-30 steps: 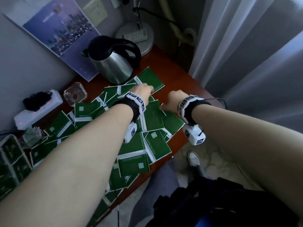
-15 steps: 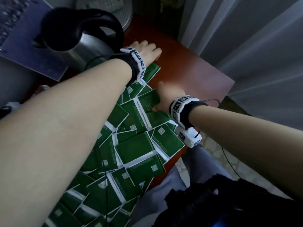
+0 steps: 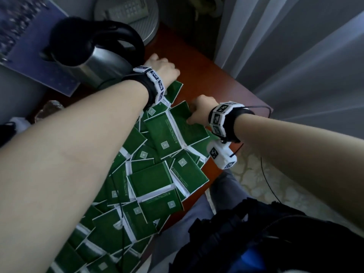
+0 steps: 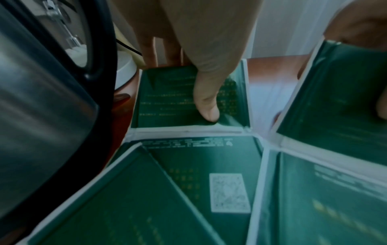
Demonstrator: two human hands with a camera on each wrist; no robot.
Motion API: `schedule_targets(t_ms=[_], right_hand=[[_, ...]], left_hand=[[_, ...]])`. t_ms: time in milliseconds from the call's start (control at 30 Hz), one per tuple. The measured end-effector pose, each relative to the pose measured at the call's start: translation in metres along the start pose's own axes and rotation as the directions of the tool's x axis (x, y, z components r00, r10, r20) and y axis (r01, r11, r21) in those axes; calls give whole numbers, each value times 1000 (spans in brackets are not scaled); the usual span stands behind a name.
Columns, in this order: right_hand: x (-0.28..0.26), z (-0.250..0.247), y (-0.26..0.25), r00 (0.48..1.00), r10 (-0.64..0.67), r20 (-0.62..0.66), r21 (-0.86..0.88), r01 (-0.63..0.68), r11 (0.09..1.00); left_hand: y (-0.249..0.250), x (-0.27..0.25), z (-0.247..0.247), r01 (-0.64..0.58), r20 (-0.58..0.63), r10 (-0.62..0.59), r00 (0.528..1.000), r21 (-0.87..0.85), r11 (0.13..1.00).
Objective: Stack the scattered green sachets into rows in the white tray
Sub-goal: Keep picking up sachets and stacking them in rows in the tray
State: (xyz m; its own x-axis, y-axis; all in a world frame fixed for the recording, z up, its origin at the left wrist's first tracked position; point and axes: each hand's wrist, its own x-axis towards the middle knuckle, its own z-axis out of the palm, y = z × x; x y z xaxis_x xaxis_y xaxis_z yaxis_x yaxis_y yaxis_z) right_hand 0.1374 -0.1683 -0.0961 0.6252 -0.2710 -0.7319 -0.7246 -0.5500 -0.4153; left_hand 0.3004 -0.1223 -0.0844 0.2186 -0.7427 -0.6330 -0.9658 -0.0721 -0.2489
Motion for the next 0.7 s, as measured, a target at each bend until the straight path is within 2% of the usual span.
schedule_targets(t_ms=[133, 300, 533, 633, 700], right_hand=[[4, -39, 27, 997, 61, -35, 19, -61, 998], [6, -96, 59, 977, 111, -180, -32, -118, 992], [10, -138, 66, 955, -57, -292, -270, -25, 963], [4, -139, 56, 948, -143, -284, -433, 6, 901], [-5, -133, 48, 949, -211, -236, -547, 50, 836]], left_hand=[[1, 12, -19, 76, 46, -73, 996, -85, 993], [8, 31, -48, 136, -11, -142, 990, -217, 967], [10, 36, -63, 162, -78, -194, 978, -304, 939], [16, 26, -53, 157, -114, -206, 972, -343, 926], [26, 20, -38, 151, -123, -210, 970, -376, 914]])
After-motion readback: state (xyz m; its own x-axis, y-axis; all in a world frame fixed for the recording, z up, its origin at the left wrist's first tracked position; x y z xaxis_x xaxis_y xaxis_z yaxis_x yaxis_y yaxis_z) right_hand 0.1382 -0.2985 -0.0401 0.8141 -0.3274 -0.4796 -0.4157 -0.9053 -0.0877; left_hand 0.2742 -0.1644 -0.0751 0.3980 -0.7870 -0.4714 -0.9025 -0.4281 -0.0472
